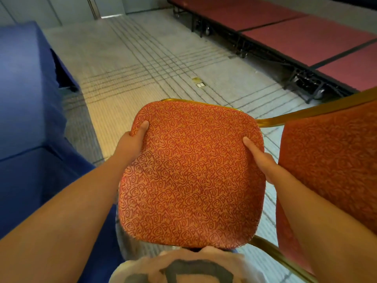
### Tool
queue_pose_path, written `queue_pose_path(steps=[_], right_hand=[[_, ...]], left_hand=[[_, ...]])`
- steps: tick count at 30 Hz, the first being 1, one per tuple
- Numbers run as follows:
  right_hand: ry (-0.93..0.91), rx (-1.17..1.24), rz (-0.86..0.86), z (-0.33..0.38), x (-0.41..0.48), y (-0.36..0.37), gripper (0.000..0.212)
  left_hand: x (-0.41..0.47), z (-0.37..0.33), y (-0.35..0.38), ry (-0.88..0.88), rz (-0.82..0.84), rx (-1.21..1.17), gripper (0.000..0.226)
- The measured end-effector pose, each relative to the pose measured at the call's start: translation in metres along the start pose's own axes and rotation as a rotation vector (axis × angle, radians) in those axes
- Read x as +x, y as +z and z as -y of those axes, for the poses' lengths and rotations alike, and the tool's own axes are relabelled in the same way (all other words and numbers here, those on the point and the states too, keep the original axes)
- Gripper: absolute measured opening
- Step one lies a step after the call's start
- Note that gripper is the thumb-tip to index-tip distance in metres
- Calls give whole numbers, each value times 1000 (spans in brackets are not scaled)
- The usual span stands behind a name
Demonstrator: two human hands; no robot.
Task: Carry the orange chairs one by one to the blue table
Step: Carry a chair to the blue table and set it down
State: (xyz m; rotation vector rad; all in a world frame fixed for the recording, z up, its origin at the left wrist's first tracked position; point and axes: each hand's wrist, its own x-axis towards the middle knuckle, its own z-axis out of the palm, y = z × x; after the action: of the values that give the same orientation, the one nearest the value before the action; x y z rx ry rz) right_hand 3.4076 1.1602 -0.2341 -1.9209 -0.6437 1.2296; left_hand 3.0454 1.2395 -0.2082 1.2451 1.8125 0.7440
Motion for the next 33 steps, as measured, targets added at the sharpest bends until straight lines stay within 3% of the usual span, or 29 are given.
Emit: queue_pose_path(steps=[3,7,11,14,19,30,33], right_hand=[[-25,-32,37,52,51,30,119],[-23,-116,87,107,135,71,132],[-53,-144,171,176,218,112,116],[-48,-182,224,223,289,141,128],[-4,-252,297,272,372,192,122],[36,-297,376,363,491,341,137],[42,-290,379,398,517,394,144]], left_hand=[[58,-23,-11,-20,-56,-16,102],[132,-34,-10,-101,-84,-47,107],[213,-49,-5,-172,-117,-124,117],[269,-68,-6,-210,-183,-151,116],[341,-79,-14,-305,-231,-174,121],[518,-88,-69,-342,-283,-196,120],[581,-93,-96,-321,-280,-189,101]])
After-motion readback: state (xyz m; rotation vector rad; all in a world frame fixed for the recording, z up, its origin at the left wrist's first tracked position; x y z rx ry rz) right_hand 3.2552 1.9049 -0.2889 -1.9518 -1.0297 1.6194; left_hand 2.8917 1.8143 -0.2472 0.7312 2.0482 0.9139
